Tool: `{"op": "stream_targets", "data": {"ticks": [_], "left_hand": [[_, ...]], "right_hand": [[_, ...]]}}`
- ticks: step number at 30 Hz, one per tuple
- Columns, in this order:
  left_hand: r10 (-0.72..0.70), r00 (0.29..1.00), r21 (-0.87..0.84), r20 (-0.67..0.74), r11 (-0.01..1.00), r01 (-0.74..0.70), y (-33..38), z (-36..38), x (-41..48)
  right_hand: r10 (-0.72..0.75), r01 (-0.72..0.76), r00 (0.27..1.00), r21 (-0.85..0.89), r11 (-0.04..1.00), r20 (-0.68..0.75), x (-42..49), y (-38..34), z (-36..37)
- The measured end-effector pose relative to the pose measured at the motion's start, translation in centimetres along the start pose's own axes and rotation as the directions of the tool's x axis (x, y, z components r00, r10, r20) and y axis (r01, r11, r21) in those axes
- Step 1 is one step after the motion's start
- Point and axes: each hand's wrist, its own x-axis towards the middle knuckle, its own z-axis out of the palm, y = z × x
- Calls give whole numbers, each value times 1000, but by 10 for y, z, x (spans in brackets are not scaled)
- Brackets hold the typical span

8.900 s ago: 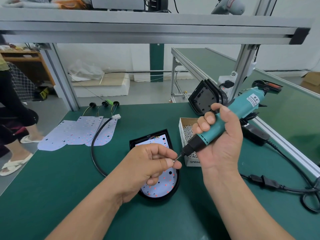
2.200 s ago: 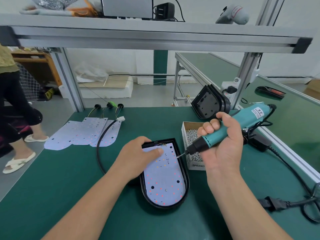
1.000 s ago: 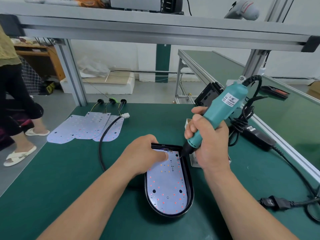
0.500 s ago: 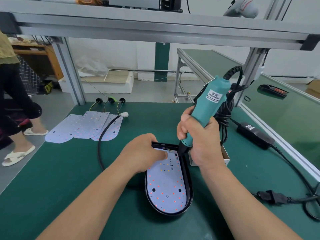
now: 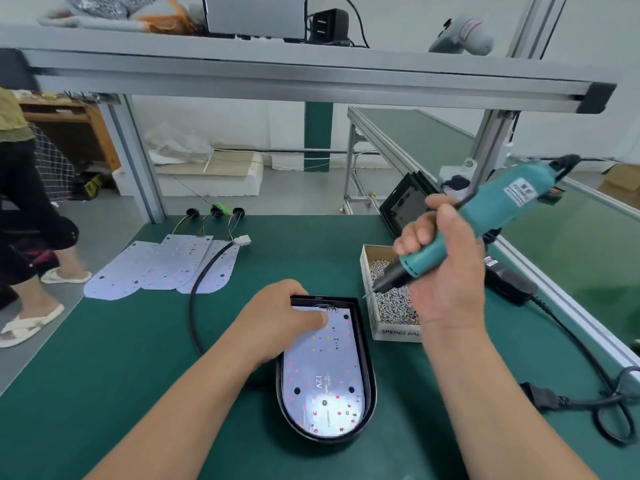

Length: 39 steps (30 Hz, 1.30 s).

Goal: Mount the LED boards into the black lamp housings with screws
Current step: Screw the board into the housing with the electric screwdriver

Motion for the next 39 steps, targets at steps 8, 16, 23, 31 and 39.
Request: {"op": "stream_targets", "data": {"ticks": [8, 16, 23, 31, 39], "left_hand": [[246, 953, 265, -175, 944, -195, 15, -2, 2], [580, 792, 481, 188, 648, -590, 74, 36, 36], [422, 817, 613, 392, 543, -574, 89, 57, 65], [371, 866, 748, 335, 455, -484, 95, 66, 63], [316, 908, 662, 275, 623, -417, 92, 61, 66]], "right_hand": [[99, 3, 932, 281, 960, -349, 2, -4, -34], [113, 8, 941, 356, 934, -320, 5, -7, -44], [162, -73, 965, 379, 923, -207, 5, -11, -48], [179, -74, 951, 375, 924, -254, 6, -11, -45], [157, -59, 953, 350, 935, -259, 6, -14, -41]]}}
